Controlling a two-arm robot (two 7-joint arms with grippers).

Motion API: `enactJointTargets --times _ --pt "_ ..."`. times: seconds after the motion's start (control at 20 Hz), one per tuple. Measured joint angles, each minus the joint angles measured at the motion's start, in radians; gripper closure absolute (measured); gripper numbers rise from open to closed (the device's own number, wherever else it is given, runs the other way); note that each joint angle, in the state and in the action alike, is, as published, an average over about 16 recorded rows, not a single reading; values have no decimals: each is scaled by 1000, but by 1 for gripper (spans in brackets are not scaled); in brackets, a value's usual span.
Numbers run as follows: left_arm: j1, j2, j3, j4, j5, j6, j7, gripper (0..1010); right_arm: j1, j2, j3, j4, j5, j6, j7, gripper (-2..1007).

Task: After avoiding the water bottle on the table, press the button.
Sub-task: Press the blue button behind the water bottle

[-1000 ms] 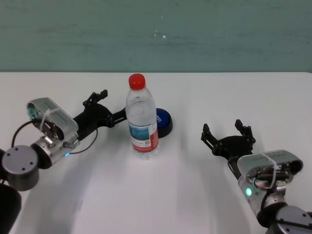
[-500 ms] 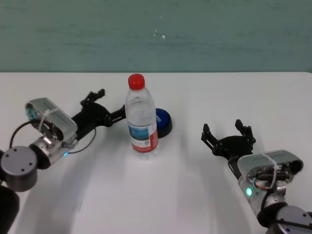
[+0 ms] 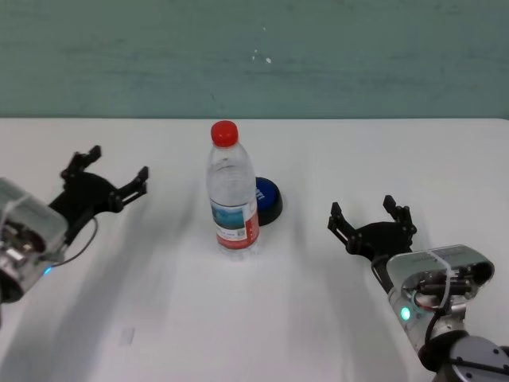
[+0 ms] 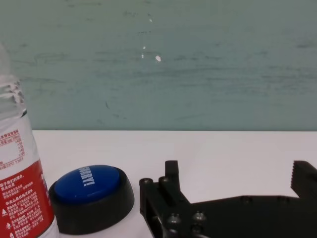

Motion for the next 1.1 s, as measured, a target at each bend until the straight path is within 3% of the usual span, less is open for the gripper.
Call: enactJointTargets --times 0.3,0.6,0.85,1.1 --pt "142 47 -79 -182 2 35 32 10 0 0 0 0 0 0 0 1" --pt "276 69 -136 -337 10 59 46 10 0 0 0 0 0 0 0 1" --pt "363 67 -161 -425 15 67 46 10 0 0 0 0 0 0 0 1" --pt "421 49 -160 -473 17 62 35 10 0 0 0 0 0 0 0 1"
